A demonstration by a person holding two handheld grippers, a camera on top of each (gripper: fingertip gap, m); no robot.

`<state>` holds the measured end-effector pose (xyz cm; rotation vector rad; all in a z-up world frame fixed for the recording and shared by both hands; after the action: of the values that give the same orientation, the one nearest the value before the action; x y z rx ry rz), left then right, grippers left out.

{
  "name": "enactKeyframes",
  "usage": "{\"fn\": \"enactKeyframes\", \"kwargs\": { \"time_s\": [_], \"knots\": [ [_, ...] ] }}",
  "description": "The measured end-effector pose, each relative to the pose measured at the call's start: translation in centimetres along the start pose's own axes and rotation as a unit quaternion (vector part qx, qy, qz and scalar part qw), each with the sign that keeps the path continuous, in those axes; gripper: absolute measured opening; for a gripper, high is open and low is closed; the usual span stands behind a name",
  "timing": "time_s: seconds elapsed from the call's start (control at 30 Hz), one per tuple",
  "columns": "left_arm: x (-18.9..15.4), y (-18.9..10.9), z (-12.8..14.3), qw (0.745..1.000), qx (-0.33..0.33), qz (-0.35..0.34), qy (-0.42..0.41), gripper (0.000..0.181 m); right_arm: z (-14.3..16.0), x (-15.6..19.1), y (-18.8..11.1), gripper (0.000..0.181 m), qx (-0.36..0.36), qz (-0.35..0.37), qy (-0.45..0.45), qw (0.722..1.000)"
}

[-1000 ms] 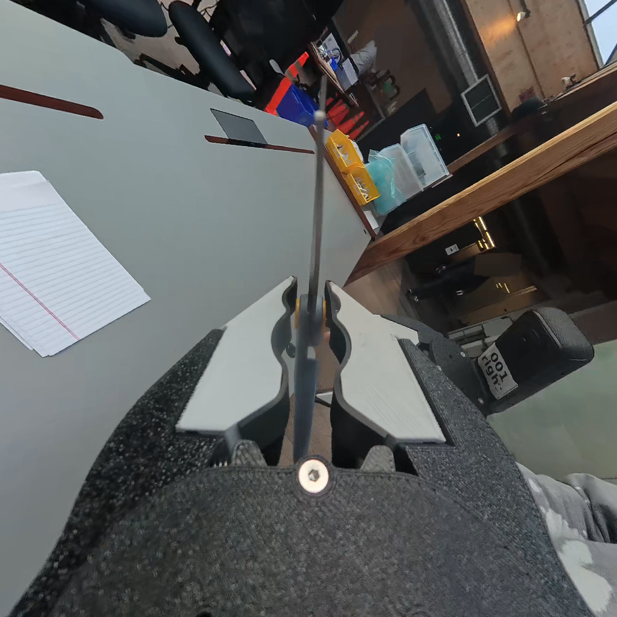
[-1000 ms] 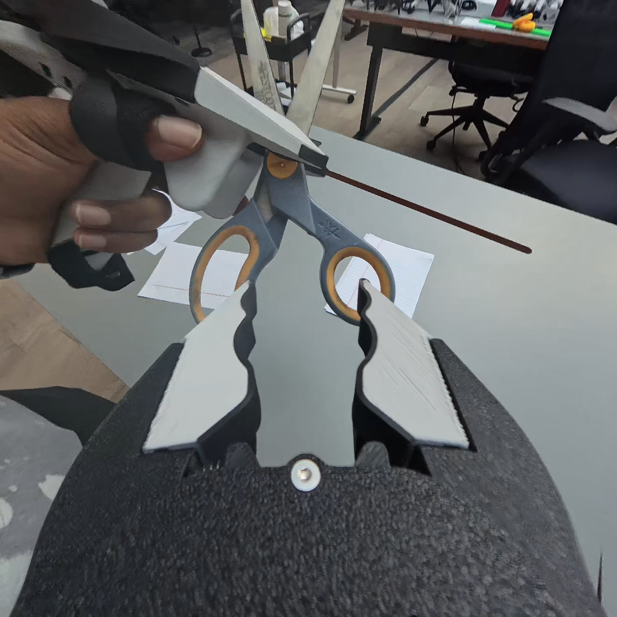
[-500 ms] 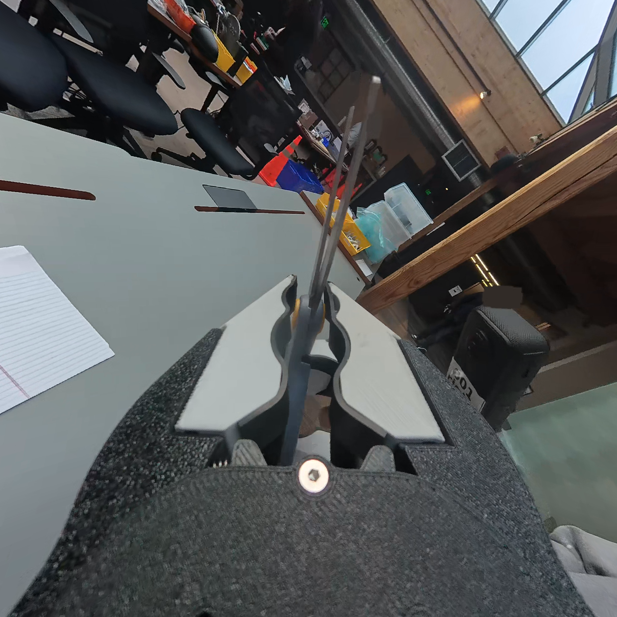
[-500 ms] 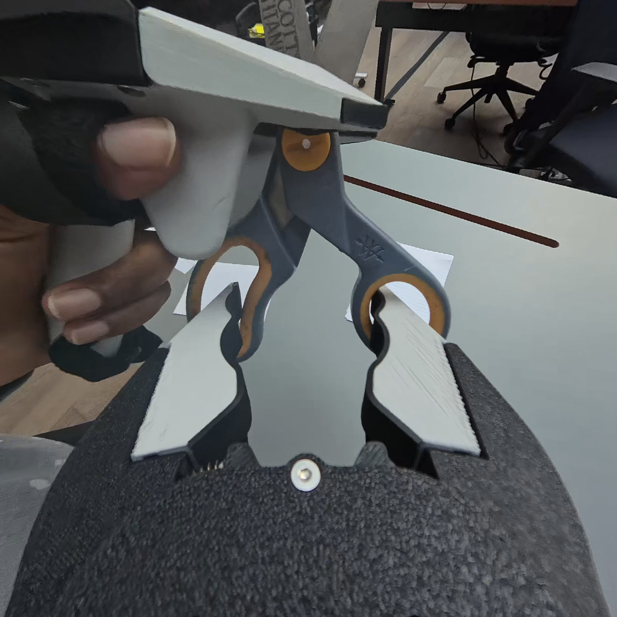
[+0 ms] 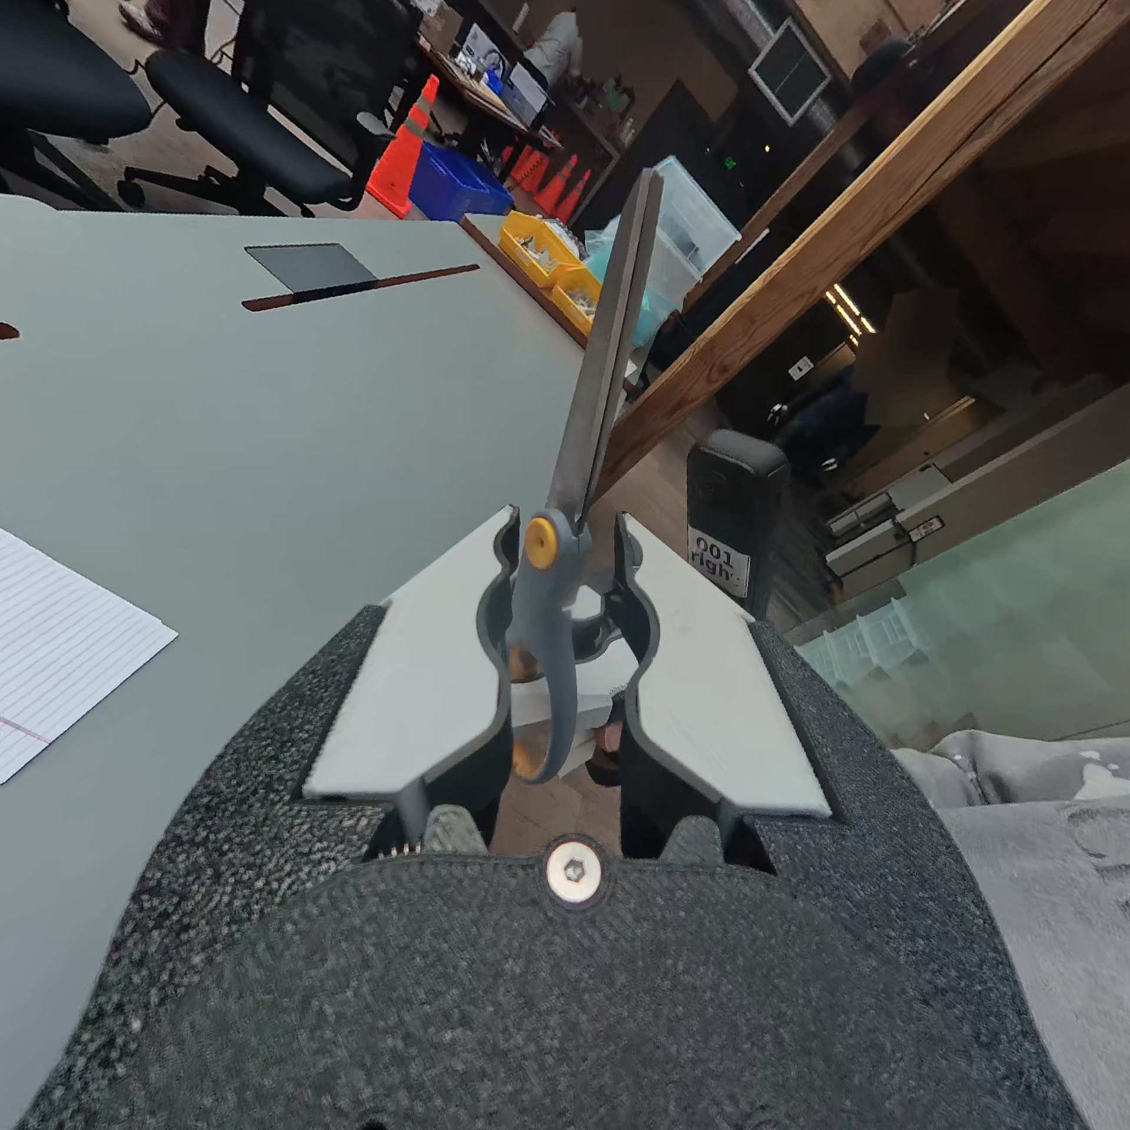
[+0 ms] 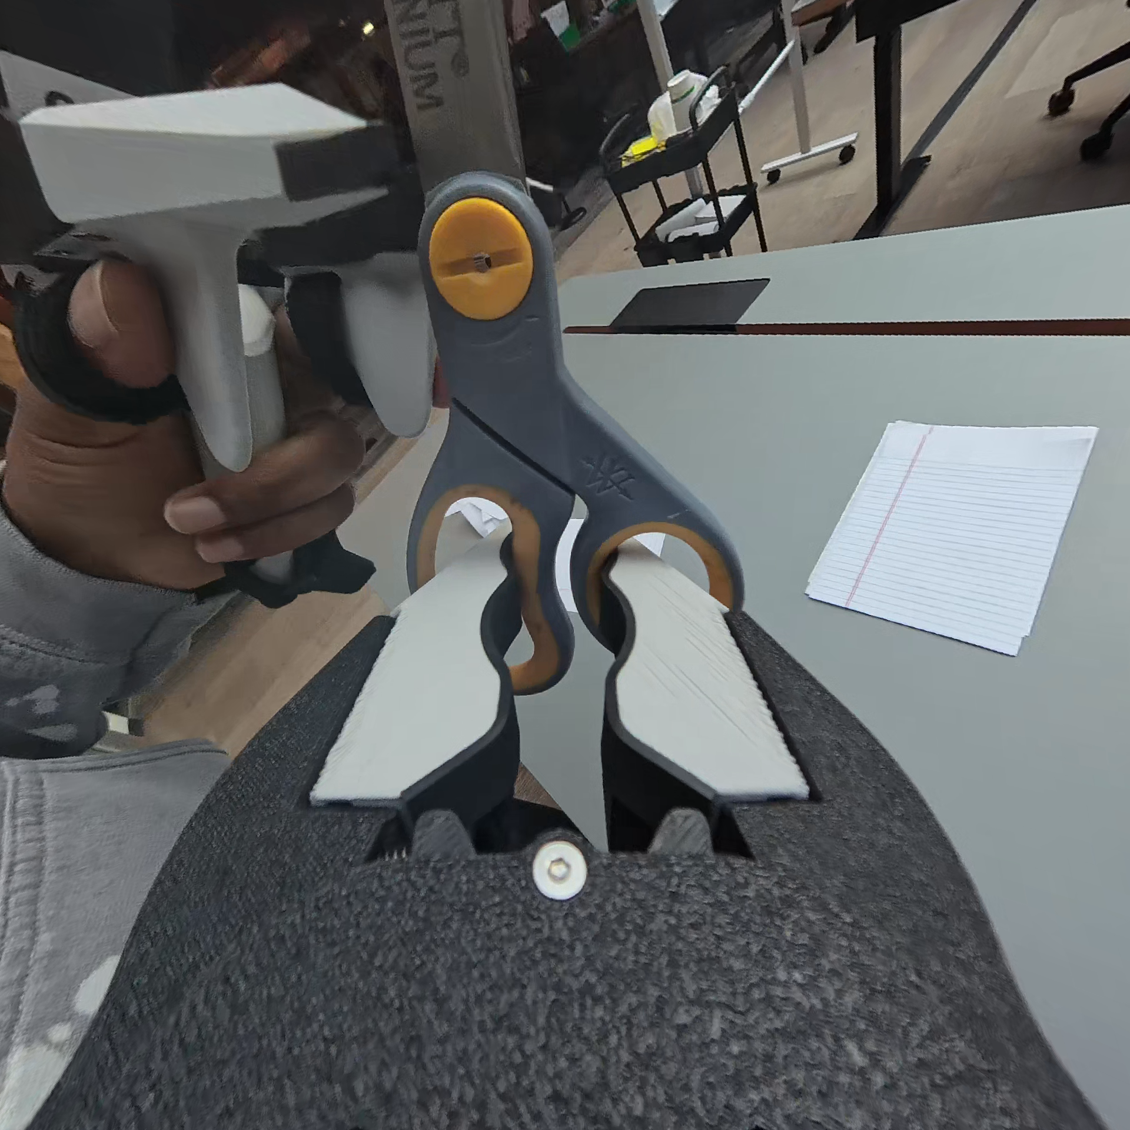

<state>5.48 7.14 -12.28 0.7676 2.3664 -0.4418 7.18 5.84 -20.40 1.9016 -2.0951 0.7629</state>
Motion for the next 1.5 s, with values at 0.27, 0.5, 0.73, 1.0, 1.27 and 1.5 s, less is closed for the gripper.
{"fn": "enactKeyframes", "kwargs": {
  "time_s": [0.27,0.5,0.73,1.0,1.27,1.5],
  "knots": [
    [0.2,0.8,2.2,0.996,0.077,-0.037,0.016,0.02,-0.3,-1.8,-0.9,0.02,0.068,0.122,-0.168,0.976],
    [1.6,0.8,1.8,0.995,0.028,-0.026,-0.087,0.018,-0.7,-2.9,0.2,0.04,0.083,0.223,-0.246,0.939],
    [0.7,0.9,1.2,0.994,0.011,-0.015,-0.11,0.02,-2.0,-2.7,0.3,0.043,-0.007,0.226,-0.236,0.945],
    [-1.6,-1.1,-1.0,0.999,0.002,0.053,-0.01,0.046,-3.2,0.1,1.3,0.02,-0.104,0.029,-0.112,0.988],
    [4.7,-11.4,-3.2,0.995,-0.078,-0.058,0.031,0.067,-8.6,2.4,-0.7,0.04,-0.167,-0.103,-0.057,0.979],
    [14.9,-20.8,3.1,0.976,-0.058,-0.203,-0.043,0.071,-12.2,6.3,0.5,0.095,-0.155,-0.186,-0.077,0.967]
  ]
}}
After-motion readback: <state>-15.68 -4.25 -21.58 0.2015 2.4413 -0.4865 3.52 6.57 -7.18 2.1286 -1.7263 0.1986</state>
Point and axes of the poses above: each gripper's, where its closed fingertips meet, y out along the fingers, z out of its underside, x = y × z across the jaws, the point moved 3 cm from there along -y, back along the fingers, and after that the axes turned 3 degrees about -x, right-handed, at the moved point
